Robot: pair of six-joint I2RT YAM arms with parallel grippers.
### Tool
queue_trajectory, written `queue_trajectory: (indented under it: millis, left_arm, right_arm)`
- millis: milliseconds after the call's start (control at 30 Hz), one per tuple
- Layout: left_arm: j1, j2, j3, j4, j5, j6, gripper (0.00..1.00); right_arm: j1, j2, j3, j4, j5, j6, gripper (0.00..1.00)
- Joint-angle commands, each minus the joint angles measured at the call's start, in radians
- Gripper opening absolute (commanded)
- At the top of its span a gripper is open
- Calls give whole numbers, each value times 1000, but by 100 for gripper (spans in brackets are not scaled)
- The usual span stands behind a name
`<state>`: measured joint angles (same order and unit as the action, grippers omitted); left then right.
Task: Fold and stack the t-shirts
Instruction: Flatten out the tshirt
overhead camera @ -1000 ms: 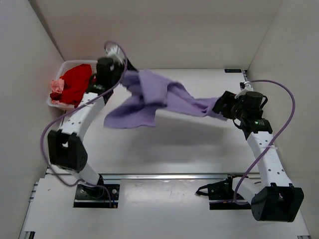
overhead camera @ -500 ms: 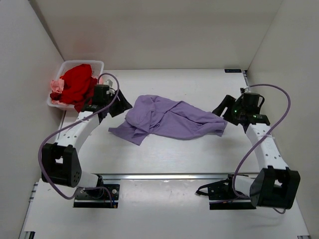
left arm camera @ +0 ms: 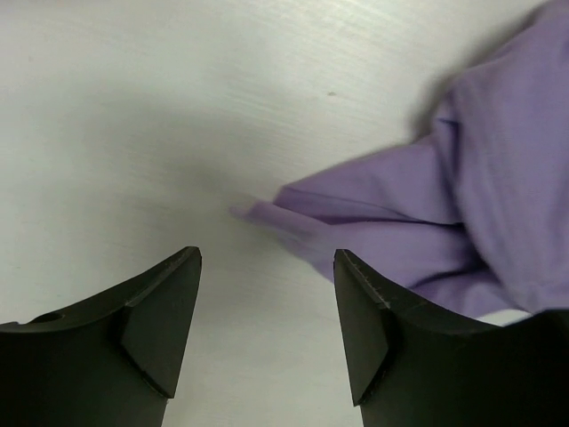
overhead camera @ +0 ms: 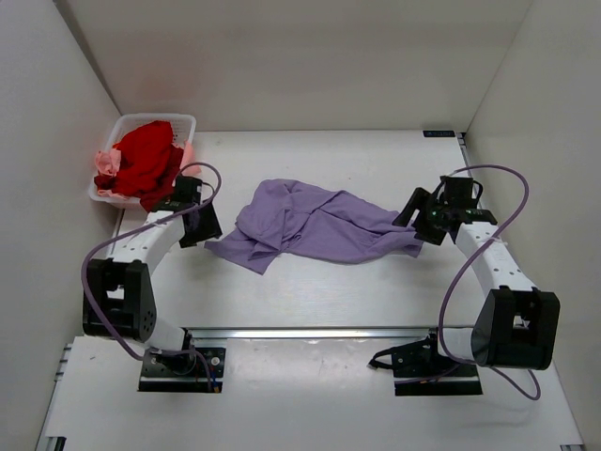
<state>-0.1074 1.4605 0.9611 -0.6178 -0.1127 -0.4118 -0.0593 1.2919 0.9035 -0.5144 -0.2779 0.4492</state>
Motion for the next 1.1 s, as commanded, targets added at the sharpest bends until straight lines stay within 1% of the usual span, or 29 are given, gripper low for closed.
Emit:
queue_trajectory:
  millis: [0,100,200,233,267,300,333,367,467,567,667,733,767,800,833,867,1000,1033,1067]
  left_arm:
    - [-3,27,-30,-8,-47,41,73]
    - [-24,66,-47,33,-15,34,73]
    - [-41,110,-50,67,34,25,74]
    - [-44,115,-44,82,54,19,71]
    - [-43,119,-47,92,79,18,58]
    - [-44,118,-51,104,88,21,32]
    - [-40,95,-62,119,105,16,19]
    - [-40,68,-67,124,104,4,0]
    - [-40,-9,-91,141,53,-21,0]
    - [-40,-58,-96,138,48,-18,0]
    - [-34,-69,-99,138,67,-10,0]
    - [-37,-80,-94,132,62,-9,0]
    - [-40,-78,-93,128,76,-9,0]
    - [-44,-78,-88,127,71,-4,0]
    - [-46,-72,-85,127,74,-1,0]
    - [-48,-72,-82,113,70,4,0]
    - [-49,-75,-84,75,38,4,0]
    - [-37,-78,-94,88,39,2,13]
    - [-32,-78,-111,102,48,1,23]
  right_arm:
    - [-8,-13,34,19,-4,14,70]
    - [-10,-13,31,14,17,6,71]
    - [-20,-5,23,-9,63,14,75]
    - [-25,-6,18,-9,78,22,77]
    - [-28,-5,9,-3,91,22,78]
    - [-30,-2,3,-10,89,29,78]
    - [-31,12,5,-4,104,39,79]
    - [-27,21,6,-7,133,36,78]
    - [-16,46,-3,0,186,55,79]
    - [-27,90,-11,14,192,86,77]
    - [-20,156,0,24,163,88,62]
    - [-13,193,6,31,149,66,53]
    - [-13,205,30,28,151,57,44]
    - [-10,216,47,21,138,49,32]
    - [-20,222,52,16,138,40,8]
    - [-22,227,70,13,131,36,0]
    - [-25,195,77,1,135,25,0]
    - [-27,192,71,-4,132,28,0]
    - [-28,178,55,8,126,31,0]
